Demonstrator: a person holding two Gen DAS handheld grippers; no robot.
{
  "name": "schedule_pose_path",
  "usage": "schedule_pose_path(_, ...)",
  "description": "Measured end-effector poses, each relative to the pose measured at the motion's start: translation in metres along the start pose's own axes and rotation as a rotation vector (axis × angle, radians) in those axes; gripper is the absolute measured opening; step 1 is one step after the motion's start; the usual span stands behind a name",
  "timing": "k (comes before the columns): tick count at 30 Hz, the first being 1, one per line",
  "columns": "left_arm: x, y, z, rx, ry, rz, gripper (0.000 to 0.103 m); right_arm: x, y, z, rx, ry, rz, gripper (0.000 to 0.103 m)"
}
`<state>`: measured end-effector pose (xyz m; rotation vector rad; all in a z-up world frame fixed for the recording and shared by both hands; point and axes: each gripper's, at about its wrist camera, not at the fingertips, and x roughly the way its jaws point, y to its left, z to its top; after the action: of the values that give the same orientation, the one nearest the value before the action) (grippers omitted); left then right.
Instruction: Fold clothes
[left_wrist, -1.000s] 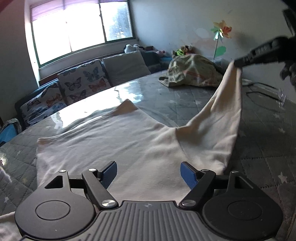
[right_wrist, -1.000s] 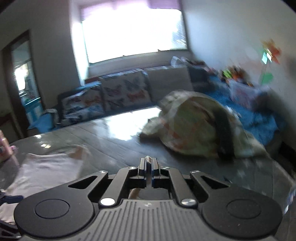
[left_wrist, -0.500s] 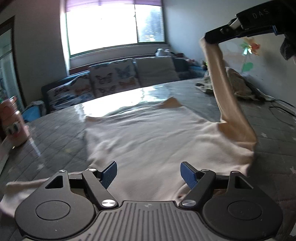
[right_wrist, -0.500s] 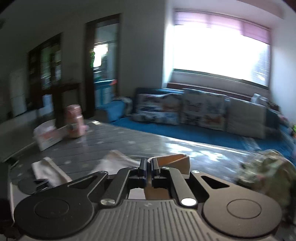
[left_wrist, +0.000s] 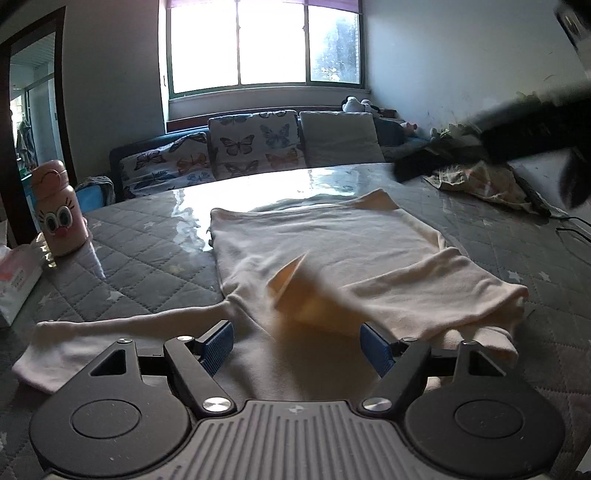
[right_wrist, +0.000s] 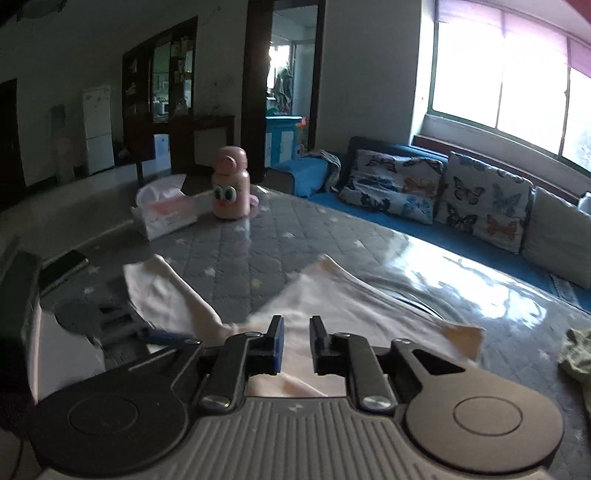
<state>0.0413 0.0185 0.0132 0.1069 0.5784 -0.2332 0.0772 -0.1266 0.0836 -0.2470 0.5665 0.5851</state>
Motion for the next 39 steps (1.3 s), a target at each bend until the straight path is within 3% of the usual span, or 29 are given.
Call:
schedule_pose_path(4, -0.001, -0.001, 0.006, -0.003, -0.016, 0.005, 0.078, -0.003, -0.032, -0.036, 0.025, 0.122, -0.048, 0.018)
schedule_pose_path(7, 0.003, -0.003, 0.01, 0.004, -0.019, 0.002, 0.078, -0.01, -0.047, -0.07, 0.053, 0.192, -0.073, 0.029)
schedule_pose_path(12, 0.018, -0.011, 0.01, 0.016, 0.018, 0.01, 0.072, -0.022, -0.061, -0.101, 0.087, 0.211, -0.123, 0.033)
schedule_pose_path(19, 0.025, -0.02, 0.015, 0.027, 0.027, 0.016, 0.07, -0.014, -0.071, -0.091, 0.151, 0.118, -0.129, 0.033)
schedule_pose_path(26, 0.024, -0.004, 0.02, -0.011, 0.018, 0.055, 0.07, 0.026, -0.075, -0.083, 0.151, 0.135, -0.132, 0.032)
schedule_pose_path(37, 0.029, 0.04, 0.014, -0.108, 0.045, 0.124, 0.07, 0.046, -0.071, -0.081, 0.058, 0.154, -0.169, 0.032)
schedule_pose_path(39, 0.031, 0.044, 0.011, -0.119, 0.054, 0.133, 0.07, 0.049, -0.073, -0.083, 0.061, 0.164, -0.162, 0.028)
